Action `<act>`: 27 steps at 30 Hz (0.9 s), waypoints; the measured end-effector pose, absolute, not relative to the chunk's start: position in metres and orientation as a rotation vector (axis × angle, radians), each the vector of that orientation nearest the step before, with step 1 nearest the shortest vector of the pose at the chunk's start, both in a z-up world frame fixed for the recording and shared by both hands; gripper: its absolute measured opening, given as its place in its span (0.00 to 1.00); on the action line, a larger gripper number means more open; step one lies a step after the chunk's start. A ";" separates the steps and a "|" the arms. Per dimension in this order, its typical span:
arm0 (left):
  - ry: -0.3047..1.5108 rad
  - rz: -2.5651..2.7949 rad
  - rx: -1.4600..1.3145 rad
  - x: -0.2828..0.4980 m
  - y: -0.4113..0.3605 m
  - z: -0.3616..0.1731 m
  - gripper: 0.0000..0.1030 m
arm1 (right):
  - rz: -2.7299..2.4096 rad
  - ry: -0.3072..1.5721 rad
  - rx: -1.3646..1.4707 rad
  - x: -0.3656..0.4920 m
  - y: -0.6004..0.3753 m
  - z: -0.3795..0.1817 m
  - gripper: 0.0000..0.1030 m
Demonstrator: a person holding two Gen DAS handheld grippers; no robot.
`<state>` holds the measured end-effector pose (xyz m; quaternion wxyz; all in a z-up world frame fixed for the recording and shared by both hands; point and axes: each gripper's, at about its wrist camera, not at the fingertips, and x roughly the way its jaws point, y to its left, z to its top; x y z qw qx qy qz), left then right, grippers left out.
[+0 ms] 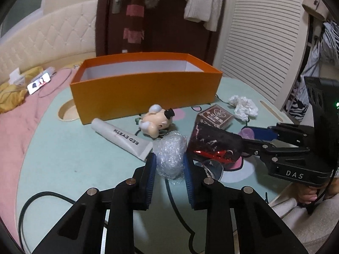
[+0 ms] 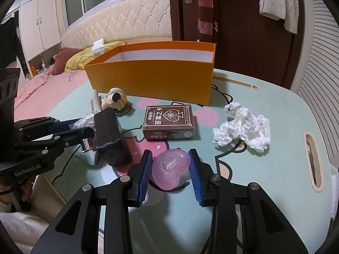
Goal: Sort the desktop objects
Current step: 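Grasp the crumpled plastic wrap with left gripper while right gripper holds the pink heart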
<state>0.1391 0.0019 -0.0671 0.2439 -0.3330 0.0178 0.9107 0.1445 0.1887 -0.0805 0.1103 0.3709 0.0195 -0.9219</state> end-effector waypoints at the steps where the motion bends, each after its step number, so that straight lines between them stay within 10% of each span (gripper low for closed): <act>1: 0.038 2.494 -0.905 0.139 0.000 -0.066 0.23 | -2.710 0.057 1.090 0.145 0.189 -0.080 0.35; 27: -0.016 2.577 -0.905 0.136 -0.025 -0.049 0.23 | -2.722 -0.006 1.088 0.147 0.197 -0.066 0.23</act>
